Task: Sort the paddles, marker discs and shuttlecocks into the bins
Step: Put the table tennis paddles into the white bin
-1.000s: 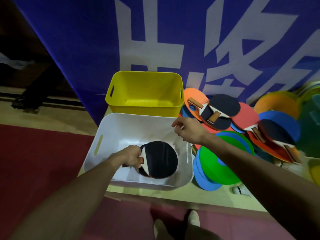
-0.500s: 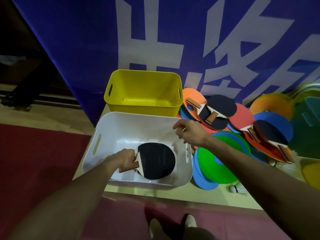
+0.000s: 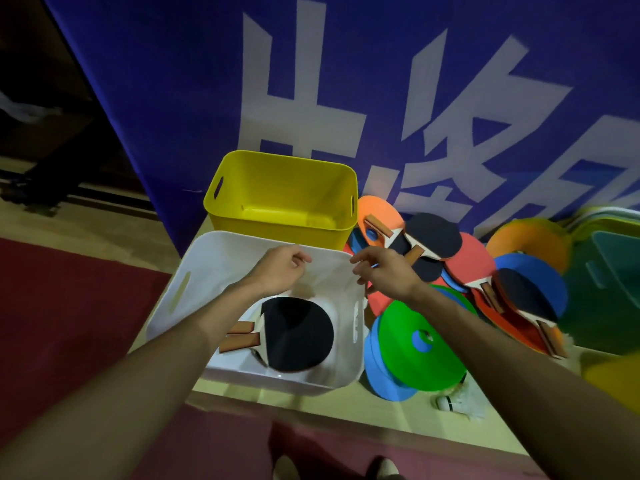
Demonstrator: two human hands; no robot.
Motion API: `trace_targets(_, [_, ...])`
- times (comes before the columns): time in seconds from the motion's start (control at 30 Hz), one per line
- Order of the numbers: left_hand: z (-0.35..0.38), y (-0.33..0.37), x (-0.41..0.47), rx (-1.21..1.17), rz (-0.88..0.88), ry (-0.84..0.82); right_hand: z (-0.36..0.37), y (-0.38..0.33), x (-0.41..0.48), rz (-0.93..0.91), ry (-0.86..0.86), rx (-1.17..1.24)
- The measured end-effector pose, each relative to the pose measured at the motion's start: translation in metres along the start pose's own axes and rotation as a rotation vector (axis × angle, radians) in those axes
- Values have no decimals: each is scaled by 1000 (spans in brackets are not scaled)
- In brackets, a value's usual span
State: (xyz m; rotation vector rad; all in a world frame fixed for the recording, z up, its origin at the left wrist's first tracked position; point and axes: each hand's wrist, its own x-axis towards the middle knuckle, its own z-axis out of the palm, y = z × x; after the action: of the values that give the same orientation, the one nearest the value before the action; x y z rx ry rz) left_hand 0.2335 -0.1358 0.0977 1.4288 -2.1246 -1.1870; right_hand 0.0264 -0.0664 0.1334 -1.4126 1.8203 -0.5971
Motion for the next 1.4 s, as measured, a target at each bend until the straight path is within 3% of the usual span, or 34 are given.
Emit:
trace_targets(0.17, [20,53,9,-73,104,64,-33,34,-11,71,69,138])
trace_targets(0.43, [69,131,38,-35,211,31,-113,102,-22,127,154,303])
trace_targets(0.8, [167,199,105,105,144,-95,-202,239,-23,281,231,386])
trace_targets(1.07, [227,179,168,238,-98,-107,-224,298,-14,387,212,523])
trace_targets(1.4, [261,129,199,534,-258,-17,-218,322,-3,391,151,384])
